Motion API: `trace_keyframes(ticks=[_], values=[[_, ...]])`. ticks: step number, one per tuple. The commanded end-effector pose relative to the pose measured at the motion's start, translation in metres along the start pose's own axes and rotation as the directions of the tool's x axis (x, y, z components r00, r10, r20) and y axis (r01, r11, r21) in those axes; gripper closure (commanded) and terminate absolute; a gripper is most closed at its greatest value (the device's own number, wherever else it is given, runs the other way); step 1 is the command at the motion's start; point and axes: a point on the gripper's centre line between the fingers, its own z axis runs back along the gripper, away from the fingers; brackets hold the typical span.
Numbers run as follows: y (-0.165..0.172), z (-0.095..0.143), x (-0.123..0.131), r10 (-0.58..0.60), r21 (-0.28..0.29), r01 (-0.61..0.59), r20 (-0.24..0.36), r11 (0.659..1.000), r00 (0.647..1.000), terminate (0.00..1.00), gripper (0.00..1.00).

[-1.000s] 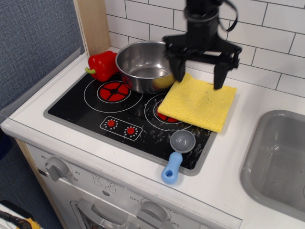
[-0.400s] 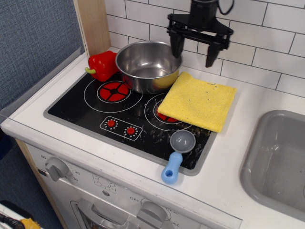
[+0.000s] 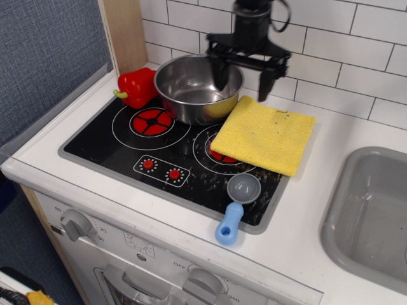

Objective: Place the silver pot on the bottom left corner of the table.

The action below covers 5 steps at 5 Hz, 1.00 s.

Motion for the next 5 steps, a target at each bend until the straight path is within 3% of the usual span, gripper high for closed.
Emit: trace_keyframes(ticks=[1, 2, 3, 4, 5], values=[[-0.004, -0.010, -0.002, 0.008, 0.008, -0.008, -0.012, 1.000, 1.000, 0.00, 0.00], [-0.010, -0.004, -0.008, -0.009, 0.008, 0.009, 0.006, 1.000, 1.000, 0.00, 1.00], [-0.011, 0.001, -0.011, -0.012, 0.004, 0.012, 0.015, 1.000, 1.000, 0.00, 1.00], [-0.004, 0.026, -0.016, 0.010, -0.020, -0.008, 0.056, 1.000, 0.998, 0.00, 1.00], [0.013, 0.068, -0.025, 0.056, -0.075, -0.046, 0.132, 0.996, 0.990, 0.00, 1.00]])
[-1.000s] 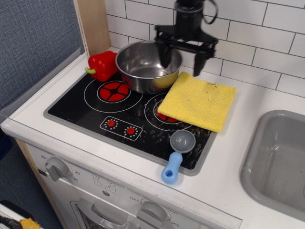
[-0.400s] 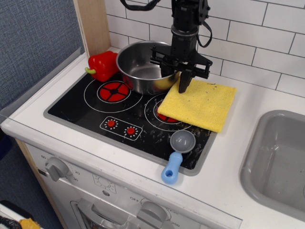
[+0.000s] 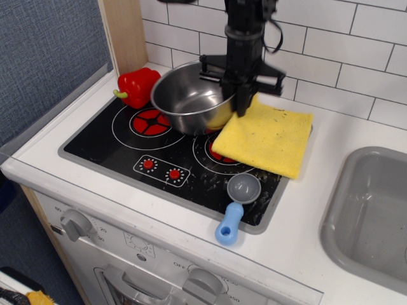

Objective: Place the silver pot on the bottom left corner of the table.

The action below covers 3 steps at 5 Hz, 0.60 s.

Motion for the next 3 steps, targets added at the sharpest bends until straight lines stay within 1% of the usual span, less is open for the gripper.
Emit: trace_keyframes(ticks=[1, 2, 3], values=[[0.039, 0.086, -0.027, 0.093, -0.076, -0.081, 0.170, 0.994, 0.981, 0.00, 1.00], [0.047, 0.073, -0.030, 0.099, -0.078, -0.089, 0.147, 0.993, 0.984, 0.00, 1.00], [0.033, 0.048, -0.021, 0.076, -0.125, -0.065, 0.081, 0.990, 0.994, 0.00, 1.00]])
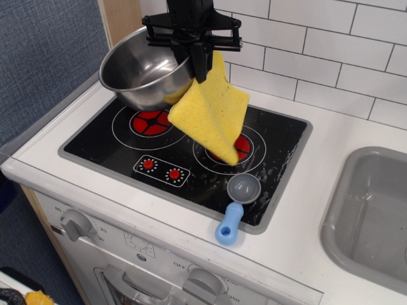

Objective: Place the silver pot on the bottom left corner of the table.

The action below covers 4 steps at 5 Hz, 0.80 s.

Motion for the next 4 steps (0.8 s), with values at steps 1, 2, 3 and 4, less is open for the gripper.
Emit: trace_keyframes(ticks=[1, 2, 3, 4], values=[[-0.049, -0.012, 0.001, -0.089, -0.093, 0.086, -0.033, 0.992, 0.995, 0.00, 1.00], [-0.089, 0.012, 0.002, -0.144, -0.147, 0.143, 0.005, 0.979, 0.990, 0.00, 1.00], [-0.101, 0.022, 0.014, -0.127, -0.153, 0.130, 0.030, 0.980, 0.991, 0.00, 1.00], [-0.083, 0.002, 0.027, -0.080, -0.102, 0.080, 0.005, 0.992, 0.997, 0.00, 1.00]])
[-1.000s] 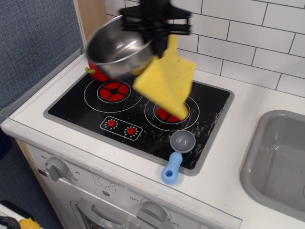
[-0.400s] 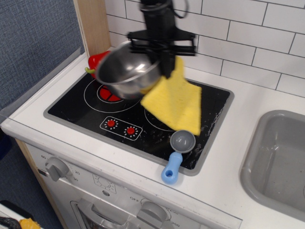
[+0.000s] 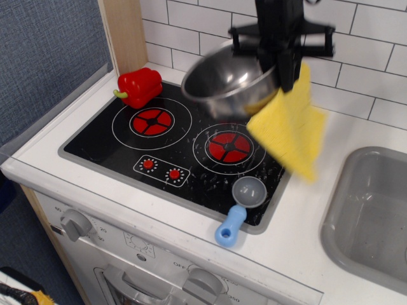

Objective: Place the silver pot on the bottom left corner of the table.

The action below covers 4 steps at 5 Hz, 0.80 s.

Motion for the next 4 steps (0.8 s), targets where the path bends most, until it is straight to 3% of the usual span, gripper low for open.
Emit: trace_keyframes(ticks=[1, 2, 3, 4], values=[[0.044, -0.013, 0.027, 0.095, 0.097, -0.098, 0.034, 0.991, 0.995, 0.00, 1.00], [0.060, -0.039, 0.027, 0.119, 0.122, -0.117, -0.008, 0.986, 0.993, 0.00, 1.00], [0.063, -0.064, 0.016, 0.113, 0.165, -0.102, -0.063, 0.981, 0.992, 0.00, 0.00], [0.060, -0.078, 0.007, 0.096, 0.179, -0.077, -0.100, 0.981, 0.990, 0.00, 0.00]])
